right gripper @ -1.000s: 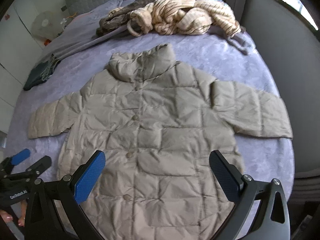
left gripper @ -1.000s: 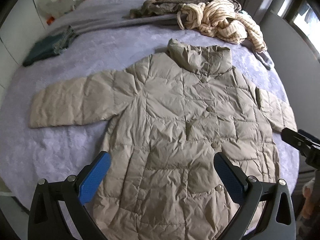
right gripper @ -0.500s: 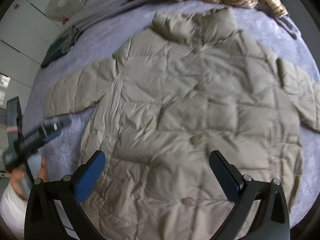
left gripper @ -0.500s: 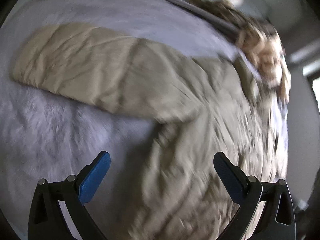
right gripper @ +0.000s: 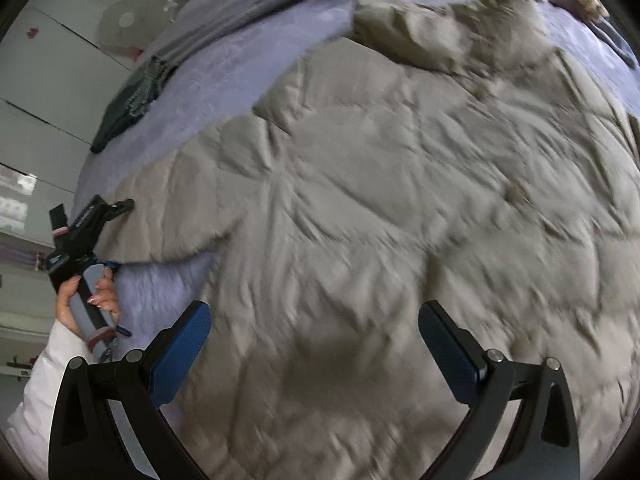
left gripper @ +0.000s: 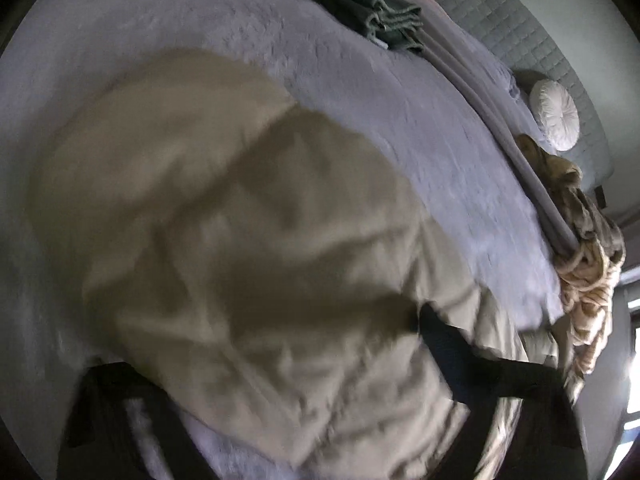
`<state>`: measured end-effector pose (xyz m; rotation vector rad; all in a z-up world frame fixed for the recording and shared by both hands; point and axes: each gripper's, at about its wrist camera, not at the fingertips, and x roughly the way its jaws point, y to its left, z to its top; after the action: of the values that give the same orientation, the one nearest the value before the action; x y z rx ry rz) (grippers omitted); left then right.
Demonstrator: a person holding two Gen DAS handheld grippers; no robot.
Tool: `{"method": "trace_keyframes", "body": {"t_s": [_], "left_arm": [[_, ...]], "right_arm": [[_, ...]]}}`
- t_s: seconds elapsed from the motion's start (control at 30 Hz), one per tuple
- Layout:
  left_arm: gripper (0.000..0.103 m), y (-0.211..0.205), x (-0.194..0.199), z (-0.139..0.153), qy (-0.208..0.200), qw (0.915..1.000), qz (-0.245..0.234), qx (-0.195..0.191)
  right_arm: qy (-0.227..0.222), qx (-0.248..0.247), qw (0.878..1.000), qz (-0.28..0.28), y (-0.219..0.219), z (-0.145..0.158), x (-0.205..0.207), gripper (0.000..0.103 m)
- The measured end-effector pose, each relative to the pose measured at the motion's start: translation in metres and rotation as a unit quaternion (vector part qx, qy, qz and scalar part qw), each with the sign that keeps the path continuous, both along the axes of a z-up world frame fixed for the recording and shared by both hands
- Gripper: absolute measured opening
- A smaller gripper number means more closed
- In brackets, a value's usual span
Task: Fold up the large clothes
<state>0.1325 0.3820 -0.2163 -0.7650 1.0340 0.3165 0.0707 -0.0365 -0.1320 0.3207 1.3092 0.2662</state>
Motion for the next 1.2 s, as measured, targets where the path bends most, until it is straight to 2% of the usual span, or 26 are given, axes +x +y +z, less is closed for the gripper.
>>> {"method": "trace_keyframes", "body": {"t_s": [0.03,0.07,0.1,0.13,0.17,0.23,0.27,0.3,0.33,0.37,0.4,0.5,0.63,0.73,0.8,0.9,0.97,1.0,1.1,1.2], "left_arm": [[0.048,0.001,0.004,-0.001,0.000,1.0000,-0.007,0.004],[0.019,0.002,0.007,0.001,-0.015,0.9997,-0.020,-0.007],[0.009,0.005,0.010,0.003,-0.028,0.9990,-0.027,-0.021],[0.009,0.005,0.009,0.010,-0.036,0.9987,-0.031,-0.017],[0.009,0.002,0.007,0.023,-0.047,0.9981,-0.038,0.009],[0.009,-0.006,0.003,0.045,-0.067,0.9951,-0.058,0.044],[0.009,-0.012,-0.001,0.061,-0.085,0.9918,-0.075,0.060],[0.009,-0.014,-0.002,0.071,-0.095,0.9897,-0.084,0.067],[0.009,-0.021,-0.004,0.088,-0.112,0.9854,-0.101,0.079],[0.009,-0.027,-0.007,0.100,-0.126,0.9816,-0.116,0.085],[0.009,-0.034,-0.010,0.111,-0.139,0.9775,-0.131,0.090],[0.009,-0.069,-0.007,0.141,-0.175,0.9642,-0.177,0.092],[0.009,-0.128,0.004,0.168,-0.212,0.9418,-0.253,0.060],[0.009,-0.183,0.010,0.175,-0.223,0.9253,-0.304,0.039],[0.009,-0.224,0.021,0.173,-0.217,0.9170,-0.333,0.035],[0.009,-0.301,0.028,0.164,-0.206,0.8971,-0.389,0.040],[0.009,-0.350,0.032,0.148,-0.184,0.8826,-0.428,0.062],[0.009,-0.382,0.032,0.134,-0.170,0.8736,-0.448,0.087],[0.009,-0.435,0.027,0.091,-0.124,0.8575,-0.480,0.139],[0.009,-0.461,0.021,0.052,-0.084,0.8458,-0.495,0.181]], "right_arm": [[-0.006,0.007,1.000,0.002,0.006,-0.001,0.006,0.103],[-0.011,0.012,1.000,0.003,0.012,-0.003,0.012,0.103],[-0.016,0.018,1.000,0.002,0.018,-0.005,0.019,0.103],[-0.021,0.024,0.999,0.000,0.023,-0.007,0.024,0.103],[-0.028,0.032,0.999,-0.005,0.027,-0.009,0.030,0.103],[-0.037,0.051,0.998,-0.023,0.034,-0.013,0.040,0.094],[-0.039,0.064,0.997,-0.030,0.036,-0.015,0.044,0.066],[-0.035,0.083,0.995,-0.035,0.039,-0.020,0.050,0.031],[-0.020,0.107,0.993,-0.038,0.042,-0.028,0.057,0.018],[-0.010,0.128,0.991,-0.041,0.045,-0.035,0.062,0.011],[-0.005,0.152,0.987,-0.043,0.049,-0.042,0.066,0.010],[-0.002,0.160,0.987,-0.030,0.067,-0.059,0.075,0.010],[0.056,0.176,0.983,-0.009,0.091,-0.099,0.080,0.006],[0.066,0.191,0.979,-0.002,0.089,-0.101,0.075,0.006],[0.067,0.203,0.977,0.003,0.075,-0.091,0.067,0.006],[0.036,0.191,0.981,-0.011,0.025,-0.064,0.050,0.007],[0.015,0.161,0.986,-0.034,-0.016,-0.049,0.038,0.008],[0.005,0.140,0.989,-0.051,-0.040,-0.041,0.031,0.008],[-0.012,0.089,0.991,-0.095,-0.099,-0.026,0.014,0.009],[-0.016,0.060,0.990,-0.125,-0.140,-0.018,0.002,0.009]]}}
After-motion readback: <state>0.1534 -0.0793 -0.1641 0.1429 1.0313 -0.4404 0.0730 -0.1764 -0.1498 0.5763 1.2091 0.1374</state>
